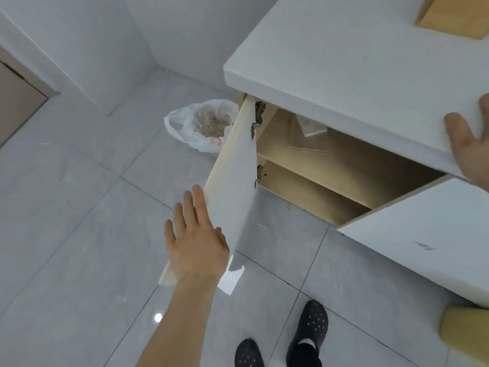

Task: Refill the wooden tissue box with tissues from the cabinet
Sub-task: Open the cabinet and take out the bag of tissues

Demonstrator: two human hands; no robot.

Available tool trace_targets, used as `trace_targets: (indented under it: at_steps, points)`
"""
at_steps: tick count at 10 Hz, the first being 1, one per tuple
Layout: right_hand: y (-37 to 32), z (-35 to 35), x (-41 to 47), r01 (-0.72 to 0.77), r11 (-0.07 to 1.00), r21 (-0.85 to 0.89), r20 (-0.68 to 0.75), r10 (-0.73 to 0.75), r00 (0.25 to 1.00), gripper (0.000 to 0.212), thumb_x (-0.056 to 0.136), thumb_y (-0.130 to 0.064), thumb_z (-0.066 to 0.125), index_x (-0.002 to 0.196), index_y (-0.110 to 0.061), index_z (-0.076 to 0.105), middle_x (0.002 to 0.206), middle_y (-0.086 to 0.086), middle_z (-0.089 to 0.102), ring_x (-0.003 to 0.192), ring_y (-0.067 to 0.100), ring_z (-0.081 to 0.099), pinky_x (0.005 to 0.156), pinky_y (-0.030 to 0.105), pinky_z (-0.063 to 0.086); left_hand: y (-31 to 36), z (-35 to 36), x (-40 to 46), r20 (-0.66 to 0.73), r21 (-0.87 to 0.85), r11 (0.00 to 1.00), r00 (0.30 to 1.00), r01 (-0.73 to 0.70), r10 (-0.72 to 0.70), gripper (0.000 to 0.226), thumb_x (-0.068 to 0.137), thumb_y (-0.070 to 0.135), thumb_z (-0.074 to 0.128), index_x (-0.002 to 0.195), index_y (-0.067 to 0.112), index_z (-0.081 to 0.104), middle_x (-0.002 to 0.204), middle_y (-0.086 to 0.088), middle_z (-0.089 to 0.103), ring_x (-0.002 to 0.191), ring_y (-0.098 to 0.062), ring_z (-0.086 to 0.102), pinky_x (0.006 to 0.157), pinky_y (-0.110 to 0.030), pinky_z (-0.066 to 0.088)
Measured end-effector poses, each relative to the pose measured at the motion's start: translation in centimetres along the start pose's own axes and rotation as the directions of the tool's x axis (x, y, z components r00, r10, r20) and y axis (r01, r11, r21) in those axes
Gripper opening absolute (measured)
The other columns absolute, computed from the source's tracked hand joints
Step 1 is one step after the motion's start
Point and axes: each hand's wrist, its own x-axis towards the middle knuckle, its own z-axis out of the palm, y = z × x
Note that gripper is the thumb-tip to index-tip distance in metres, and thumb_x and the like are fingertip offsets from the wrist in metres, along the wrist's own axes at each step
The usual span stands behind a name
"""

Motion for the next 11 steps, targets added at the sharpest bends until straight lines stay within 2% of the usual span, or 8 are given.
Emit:
trace_targets:
  at_steps: [1,2,3,5,6,7,9,11]
  points:
    - [1.4,0.0,2.0,0.019,1.0,0.005,-0.016,-0.019,1.0,0.073,0.067,-0.091,0.044,0.134,-0.068,0.027,0.143,-0.028,0.041,0.13,0.012,0.048,0.103,0.046,0.043,-1.4,-0.2,1.9,-0.02,0.013,0.999,0.999,0.049,-0.049,0.102,0.085,0.039,0.066,0.162,0.016,0.002,0.165,-0.009,0.028,0.148,-0.036,0.033,0.117,-0.052,0.031]
    - [-3.1,-4.4,1.6,0.006,0.983,-0.186,-0.098,-0.024,0.995,0.075,0.078,-0.083,0.036,0.12,-0.023,0.05,0.117,0.021,0.049,0.104,0.048,0.051,0.074,0.059,0.054,-3.3,-0.2,4.1,-0.036,0.039,0.998,0.998,0.054,-0.053,0.101,0.084,0.041,0.067,0.161,0.018,0.006,0.163,-0.011,0.032,0.145,-0.039,0.034,0.117,-0.054,0.028]
    - [-9.7,-9.6,0.0,0.155,0.805,-0.572,0.094,-0.123,0.988,0.061,0.088,-0.074,0.027,0.124,-0.026,0.04,0.117,0.019,0.046,0.107,0.046,0.048,0.084,0.067,0.048,-4.9,-0.3,5.7,-0.025,0.033,0.998,0.998,0.051,-0.05,0.1,0.084,0.041,0.069,0.162,0.02,0.01,0.163,-0.011,0.033,0.146,-0.038,0.033,0.119,-0.055,0.024]
    - [-13.7,-11.8,-1.3,0.111,0.875,-0.471,0.186,-0.025,0.982,0.06,0.096,-0.056,0.036,0.144,-0.019,0.033,0.147,0.02,0.036,0.133,0.041,0.033,0.108,0.06,0.03,-5.2,-0.5,5.4,-0.07,-0.094,0.996,0.997,0.009,-0.016,0.094,0.084,0.035,0.072,0.161,0.018,0.021,0.163,-0.015,0.033,0.15,-0.04,0.028,0.122,-0.058,0.019]
    - [-15.4,-11.9,-4.6,0.155,0.934,-0.321,0.065,-0.141,0.988,0.051,0.097,-0.037,0.048,0.143,-0.015,0.041,0.149,0.017,0.039,0.132,0.039,0.037,0.106,0.056,0.036,-3.4,-0.3,3.8,-0.241,-0.207,0.974,0.97,-0.094,0.042,0.074,0.087,0.032,0.061,0.153,0.013,0.034,0.157,-0.017,0.037,0.146,-0.042,0.031,0.121,-0.056,0.02]
    - [-17.7,-10.3,-9.8,0.421,0.899,-0.122,-0.038,-0.428,0.903,0.043,0.092,-0.028,0.054,0.133,-0.015,0.053,0.136,0.008,0.051,0.123,0.028,0.049,0.097,0.04,0.042,0.1,0.3,2.6,-0.324,-0.283,0.91,0.923,-0.303,0.207,0.06,0.087,0.023,0.061,0.144,0.014,0.045,0.146,-0.011,0.049,0.136,-0.038,0.044,0.114,-0.052,0.033]
    - [-18.1,-1.7,-18.0,0.483,0.865,0.136,0.333,-0.499,0.8,0.028,0.086,-0.023,0.06,0.112,-0.015,0.064,0.108,-0.003,0.06,0.087,0.015,0.059,0.064,0.028,0.052,7.9,4.4,3.2,-0.035,-0.529,0.8,0.949,-0.284,0.313,0.048,0.092,0.032,0.053,0.139,0.023,0.052,0.127,0.002,0.062,0.117,-0.02,0.054,0.096,-0.035,0.046]
    - [-12.9,7.6,-13.9,0.214,0.976,0.044,0.482,-0.209,0.851,0.02,0.085,-0.025,0.062,0.105,-0.023,0.065,0.101,-0.006,0.067,0.076,0.015,0.067,0.065,0.034,0.059,13.2,11.3,9.1,0.15,-0.642,0.764,0.965,-0.069,0.213,0.036,0.098,0.031,0.055,0.133,0.026,0.055,0.124,0.008,0.064,0.119,-0.016,0.058,0.094,-0.033,0.048]
